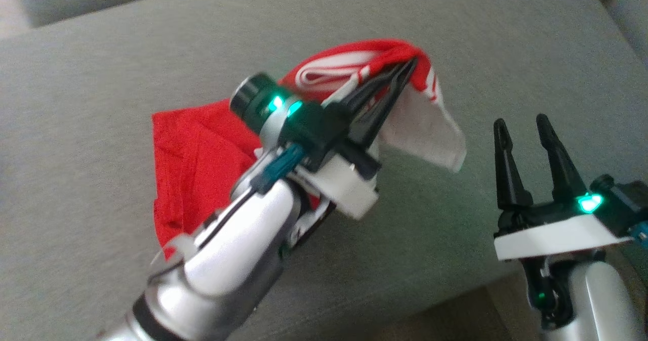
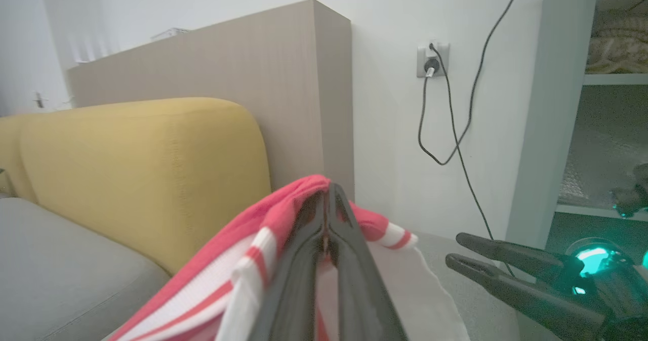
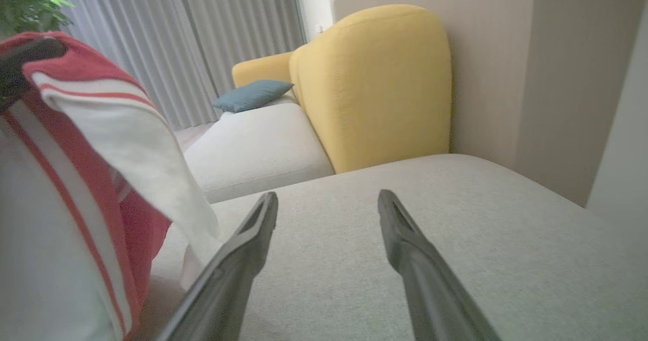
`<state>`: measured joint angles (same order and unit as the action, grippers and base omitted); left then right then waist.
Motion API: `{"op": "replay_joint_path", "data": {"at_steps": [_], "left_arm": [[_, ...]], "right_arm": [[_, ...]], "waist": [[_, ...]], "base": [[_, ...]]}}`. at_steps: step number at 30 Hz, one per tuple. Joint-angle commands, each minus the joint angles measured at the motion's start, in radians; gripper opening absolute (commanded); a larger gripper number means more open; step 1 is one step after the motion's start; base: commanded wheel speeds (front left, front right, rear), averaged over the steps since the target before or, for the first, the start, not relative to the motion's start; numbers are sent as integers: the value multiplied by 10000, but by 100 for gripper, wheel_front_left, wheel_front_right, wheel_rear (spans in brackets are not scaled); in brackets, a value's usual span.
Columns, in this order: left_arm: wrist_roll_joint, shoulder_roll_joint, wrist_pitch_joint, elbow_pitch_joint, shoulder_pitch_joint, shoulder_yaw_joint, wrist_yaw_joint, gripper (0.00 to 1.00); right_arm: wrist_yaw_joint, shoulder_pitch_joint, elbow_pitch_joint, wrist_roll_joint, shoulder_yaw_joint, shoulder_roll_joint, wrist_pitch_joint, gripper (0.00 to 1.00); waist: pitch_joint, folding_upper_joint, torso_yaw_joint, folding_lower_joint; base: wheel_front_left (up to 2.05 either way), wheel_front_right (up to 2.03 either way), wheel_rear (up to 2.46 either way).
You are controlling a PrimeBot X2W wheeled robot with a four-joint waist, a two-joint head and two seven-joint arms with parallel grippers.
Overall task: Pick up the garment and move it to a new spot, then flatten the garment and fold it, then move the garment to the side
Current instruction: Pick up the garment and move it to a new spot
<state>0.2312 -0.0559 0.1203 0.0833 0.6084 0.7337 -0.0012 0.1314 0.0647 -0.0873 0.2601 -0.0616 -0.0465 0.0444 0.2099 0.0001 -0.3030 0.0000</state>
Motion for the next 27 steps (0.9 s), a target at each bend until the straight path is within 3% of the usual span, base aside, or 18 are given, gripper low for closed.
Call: {"op": "replay_joint_path", "data": {"at_steps": [1, 6, 13, 14, 15, 16, 22, 27], "left_arm": [[87, 52, 31, 139, 819, -115, 172, 0], [331, 54, -285, 2090, 1521, 138, 290, 0], [591, 55, -642, 4227, 1783, 506, -209, 0], [665, 55, -519, 4306, 1785, 547, -267, 5], [735, 55, -364, 4352, 1756, 602, -326, 42], [782, 55, -180, 4366, 1715, 655, -359, 98], [1037, 28, 1065, 3952, 1017, 567, -111, 100], [1160, -497, 1385, 3274, 96, -250, 567, 100]], "right_arm": [[-7, 534, -259, 175, -310, -39, 219, 100], [-7, 726, 35, 476, -506, -38, 627, 100], [-7, 1017, 610, 603, -652, -38, 997, 100], [-7, 1060, 688, 604, -673, -38, 1018, 100], [-7, 1088, 765, 619, -682, -38, 1027, 100], [-7, 1105, 828, 601, -667, -38, 1033, 100], [-7, 1015, 960, 206, -460, -38, 860, 100], [-7, 841, 812, -188, -258, -38, 484, 100]], "waist": [[996, -1, -1066, 0], [1618, -1, -1506, 0], [1873, -1, -1344, 0], [1828, -1, -1267, 0], [1752, -1, -1169, 0], [1664, -1, -1053, 0], [821, -1, -53, 0], [205, -1, 826, 0]], "base": [[0, 0, 0], [0, 0, 0], [0, 0, 0], [0, 0, 0], [0, 0, 0], [0, 0, 0], [0, 0, 0], [0, 0, 0]]}}
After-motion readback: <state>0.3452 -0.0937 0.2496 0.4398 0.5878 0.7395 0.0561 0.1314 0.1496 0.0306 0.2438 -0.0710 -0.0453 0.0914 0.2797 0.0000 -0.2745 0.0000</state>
